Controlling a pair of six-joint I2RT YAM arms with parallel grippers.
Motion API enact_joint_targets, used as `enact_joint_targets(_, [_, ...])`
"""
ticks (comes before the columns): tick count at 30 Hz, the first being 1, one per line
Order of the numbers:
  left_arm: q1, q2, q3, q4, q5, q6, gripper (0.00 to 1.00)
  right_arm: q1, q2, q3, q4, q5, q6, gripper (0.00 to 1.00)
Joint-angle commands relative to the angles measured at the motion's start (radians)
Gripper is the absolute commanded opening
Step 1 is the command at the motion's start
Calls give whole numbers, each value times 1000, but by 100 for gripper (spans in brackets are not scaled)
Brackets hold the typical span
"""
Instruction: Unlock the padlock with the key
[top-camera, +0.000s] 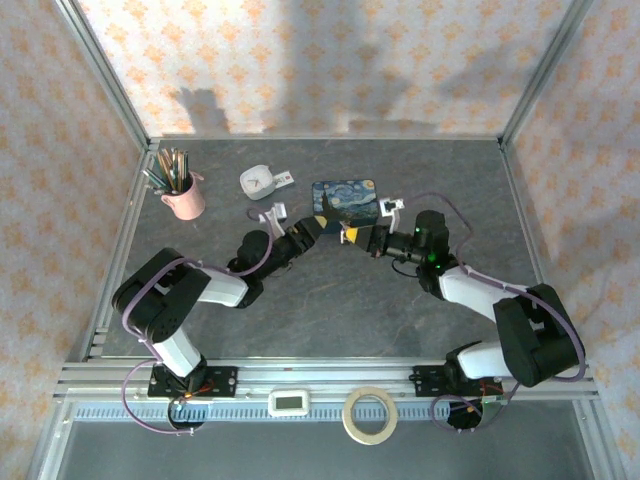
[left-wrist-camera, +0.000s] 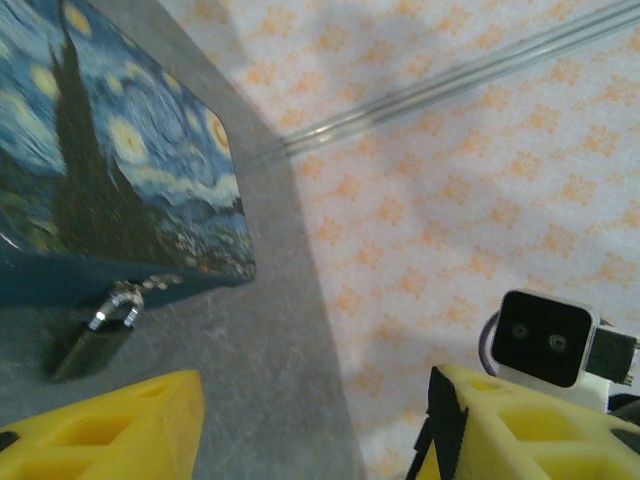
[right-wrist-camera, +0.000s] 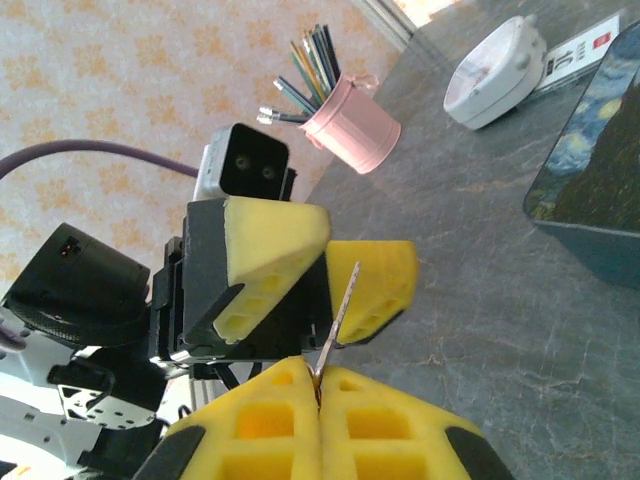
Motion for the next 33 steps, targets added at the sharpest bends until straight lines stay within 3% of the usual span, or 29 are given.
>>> enact_joint_targets(1, [-31,22,46,152,35,-83,59,-1,6,27,-8,-63,-43,0])
enact_joint_targets(7, [-54,34,64,183,28,-117,59,-2,33,41,-1,-91,-41,0])
enact_joint_targets(12, [-63,57,81,209,39,-125,49,-2,44,37,49,-105,-13,0])
enact_joint_targets(19, [-76,98,87,252,43,-157,45,-2,53,38,102,-115,19,0])
enact_joint_targets(23, [-82,87,88,252,40,-157,31,-1,64,40,107,-109,20,0])
enact_joint_targets(26, [-81,76,85,240,35,-144,2,-1,73,38,125,-108,29,0])
enact_joint_targets(28, [-81,75,85,234,34,-138,0,-2,70,38,127,-99,33,0])
enact_joint_targets(31, [-80,67,80,236,30,-116,0,-4,35,40,75,-51,4,20])
enact_joint_targets(33, [-80,46,79,207,29,-74,0,-6,0,34,66,-25,-8,28])
